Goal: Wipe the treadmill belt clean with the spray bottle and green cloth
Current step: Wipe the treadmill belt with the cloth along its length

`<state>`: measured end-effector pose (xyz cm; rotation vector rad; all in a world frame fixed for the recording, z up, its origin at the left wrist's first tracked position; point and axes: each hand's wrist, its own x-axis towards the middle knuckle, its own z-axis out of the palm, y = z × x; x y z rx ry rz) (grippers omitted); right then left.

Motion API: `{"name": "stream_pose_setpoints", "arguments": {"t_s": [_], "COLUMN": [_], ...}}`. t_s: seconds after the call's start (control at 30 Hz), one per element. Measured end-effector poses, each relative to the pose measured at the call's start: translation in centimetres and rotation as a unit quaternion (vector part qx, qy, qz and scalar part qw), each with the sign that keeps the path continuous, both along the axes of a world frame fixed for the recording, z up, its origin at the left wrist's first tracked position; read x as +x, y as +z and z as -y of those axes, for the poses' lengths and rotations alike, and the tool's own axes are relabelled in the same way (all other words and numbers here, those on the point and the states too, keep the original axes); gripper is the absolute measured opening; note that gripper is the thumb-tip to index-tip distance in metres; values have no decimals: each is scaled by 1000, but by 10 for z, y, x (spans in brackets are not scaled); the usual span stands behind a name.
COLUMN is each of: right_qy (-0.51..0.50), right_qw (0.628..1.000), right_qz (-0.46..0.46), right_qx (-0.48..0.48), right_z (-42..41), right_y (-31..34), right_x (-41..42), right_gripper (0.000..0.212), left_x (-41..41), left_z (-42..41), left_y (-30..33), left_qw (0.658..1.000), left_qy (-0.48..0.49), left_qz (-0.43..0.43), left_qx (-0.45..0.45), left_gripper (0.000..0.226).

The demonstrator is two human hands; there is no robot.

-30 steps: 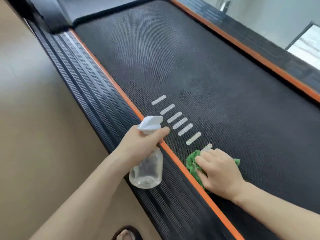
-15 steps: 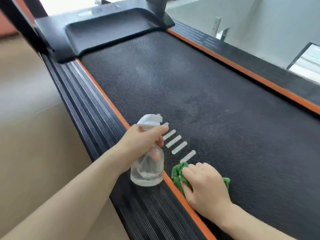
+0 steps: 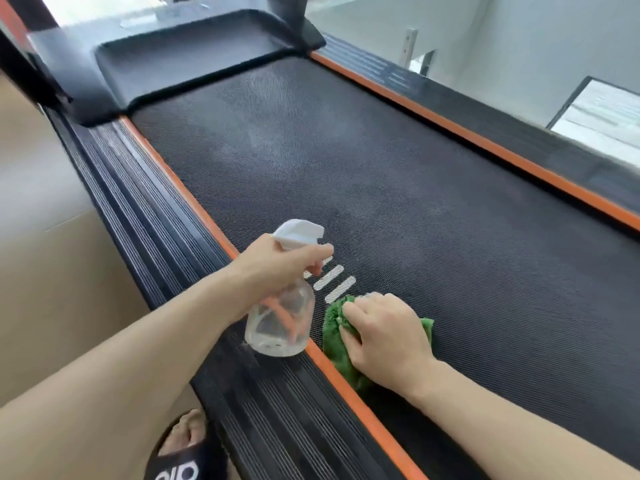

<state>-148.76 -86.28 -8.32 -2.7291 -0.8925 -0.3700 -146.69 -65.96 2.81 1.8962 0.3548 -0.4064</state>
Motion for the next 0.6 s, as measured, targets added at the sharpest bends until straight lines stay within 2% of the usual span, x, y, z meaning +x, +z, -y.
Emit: {"name": "stream_pose_setpoints", "arguments": {"t_s": [0.33,0.43,0.6], "right_qy": [-155,-153,-52], "right_qw": [988,988,998], "right_qz": [-19,-21,-18], "right_qx": [-5,-1,2], "right_z": [-56,-53,7], "right_y": [7,10,9], "right_x": [170,147,26], "right_gripper": [21,22,23], "left_x": [31,29,27], "left_z": [-20,-16,-9], "left_y": [-16,-13,-7], "left_qw": [997,998,999], "left_qy": [50,29,-22], "left_qz": [41,48,26], "left_qx": [-41,-33,0], "left_gripper": [30,27,32]}}
